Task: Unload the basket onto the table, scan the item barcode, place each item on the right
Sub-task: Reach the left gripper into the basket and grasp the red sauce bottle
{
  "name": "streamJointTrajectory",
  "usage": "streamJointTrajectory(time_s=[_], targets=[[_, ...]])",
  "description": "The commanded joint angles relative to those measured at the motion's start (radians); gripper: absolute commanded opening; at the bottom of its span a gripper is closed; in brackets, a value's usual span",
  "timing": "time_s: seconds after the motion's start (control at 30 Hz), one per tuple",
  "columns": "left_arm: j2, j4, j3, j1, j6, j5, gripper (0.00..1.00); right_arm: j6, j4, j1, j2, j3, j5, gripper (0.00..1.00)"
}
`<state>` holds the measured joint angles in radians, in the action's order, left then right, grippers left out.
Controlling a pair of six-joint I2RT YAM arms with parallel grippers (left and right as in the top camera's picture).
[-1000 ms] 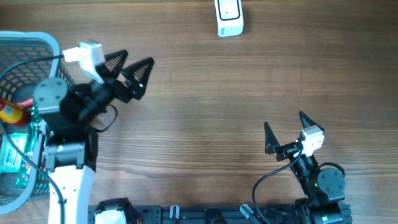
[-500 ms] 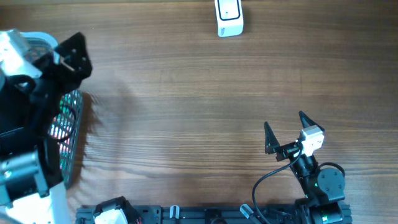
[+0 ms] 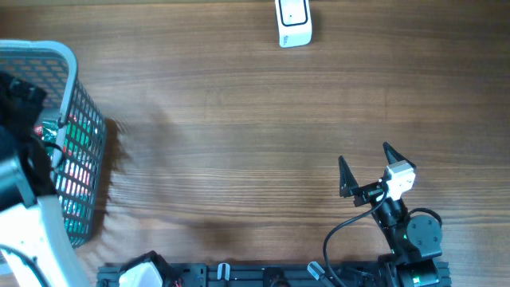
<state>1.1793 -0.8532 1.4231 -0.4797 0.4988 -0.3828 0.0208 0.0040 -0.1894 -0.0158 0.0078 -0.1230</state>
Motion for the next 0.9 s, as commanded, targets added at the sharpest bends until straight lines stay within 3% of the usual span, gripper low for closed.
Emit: streamJointTrajectory(time_s=[0.0, 0.07, 0.23, 0.57, 0.73, 0.87], targets=[[0.087, 0.0, 0.013, -0.152, 0.061, 0.15, 1.0, -0.002, 0.003, -0.004, 0.002, -0.002, -0.007, 1.0], [0.148, 0.02, 0.013, -0.23, 0.064, 0.227, 1.0, -0.002, 0.003, -0.004, 0.002, -0.002, -0.007, 1.0], [0.294, 0.04, 0.013, -0.326, 0.172, 0.24, 1.0, -0.002, 0.003, -0.004, 0.002, -0.002, -0.007, 1.0], [0.5, 0.242, 0.013, -0.33, 0.168, 0.26, 1.0, -0.002, 0.003, -0.004, 0.002, -0.002, -0.007, 1.0], [0.586, 0.309, 0.013, -0.33, 0.168, 0.259, 0.93, -0.002, 0.003, -0.004, 0.002, -0.002, -0.007, 1.0], [0.617, 0.34, 0.013, -0.33, 0.168, 0.268, 0.78, -0.002, 0.003, -0.004, 0.002, -0.002, -0.007, 1.0]])
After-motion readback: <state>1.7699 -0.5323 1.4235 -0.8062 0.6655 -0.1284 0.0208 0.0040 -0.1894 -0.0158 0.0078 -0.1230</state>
